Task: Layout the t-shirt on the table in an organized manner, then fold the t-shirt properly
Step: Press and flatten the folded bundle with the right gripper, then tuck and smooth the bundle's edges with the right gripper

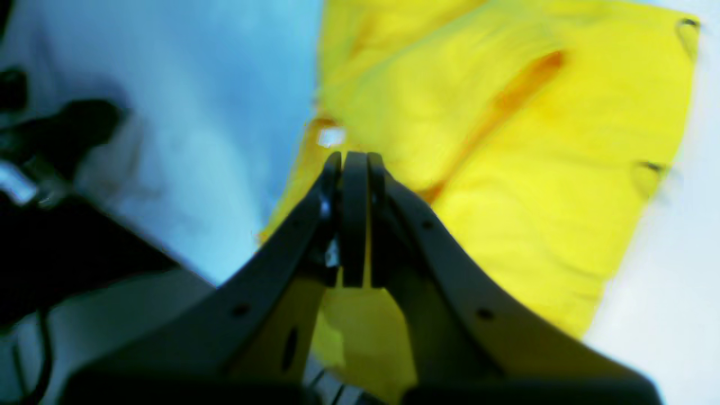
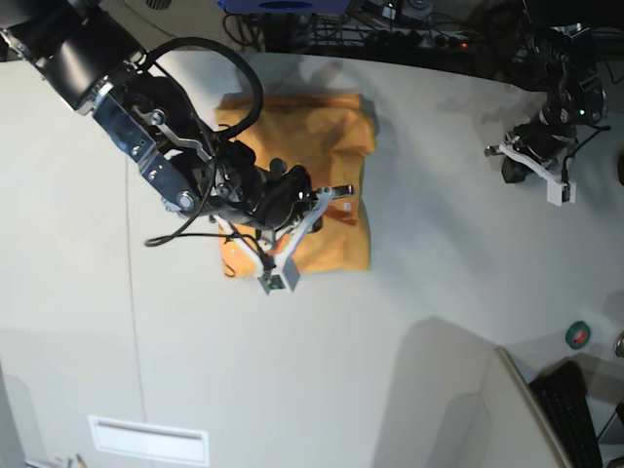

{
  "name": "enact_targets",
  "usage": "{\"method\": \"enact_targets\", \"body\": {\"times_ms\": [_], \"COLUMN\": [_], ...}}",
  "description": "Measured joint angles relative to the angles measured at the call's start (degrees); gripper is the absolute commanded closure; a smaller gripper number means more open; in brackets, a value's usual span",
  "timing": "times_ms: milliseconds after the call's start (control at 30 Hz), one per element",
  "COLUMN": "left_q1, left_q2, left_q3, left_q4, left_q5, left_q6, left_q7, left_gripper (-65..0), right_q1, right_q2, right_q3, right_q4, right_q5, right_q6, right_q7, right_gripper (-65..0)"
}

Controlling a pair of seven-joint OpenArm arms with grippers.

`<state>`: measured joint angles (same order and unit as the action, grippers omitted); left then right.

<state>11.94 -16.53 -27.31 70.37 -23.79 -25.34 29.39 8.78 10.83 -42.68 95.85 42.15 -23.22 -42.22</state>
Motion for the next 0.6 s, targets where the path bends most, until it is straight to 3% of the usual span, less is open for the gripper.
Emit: {"method": "enact_targets", "body": {"times_ms": [33,233,467,600], "left_q1": [0.11,-0.2,-0.17,-0.17], "left_q2": [-0.02,0.0,-0.02,-0.02], "left_q3": [-0.02,0.0,-0.02,-0.02], "left_q4": [0.0,0.0,0.0,0.0], "left_q5": [-0.04,-0.09,-0.04,-0.07], "left_q6": [0.0,-0.11,-0.02,-0.04], "left_q7": [-0.02,-0.13,-0.22,-0.22], "left_gripper": [0.0,0.0,0.0,0.0], "right_q1": [-0.24,-0.07,-0.07,0.04], "right_q2": [-0.39,-0.68,-1.86,-2.34], "right_q3": [-0.37,0.0,4.92,8.31], "right_q4": [-0.22,-4.85,-10.88,-12.26], "right_q5": [0.5,0.02,0.15,0.39], "right_q6": [0.42,4.63,5.88,12.09], "right_q7": [-0.26,0.24,-0.07,0.11], "right_gripper": [-14.4,-14.1,-14.3,-14.3]}}
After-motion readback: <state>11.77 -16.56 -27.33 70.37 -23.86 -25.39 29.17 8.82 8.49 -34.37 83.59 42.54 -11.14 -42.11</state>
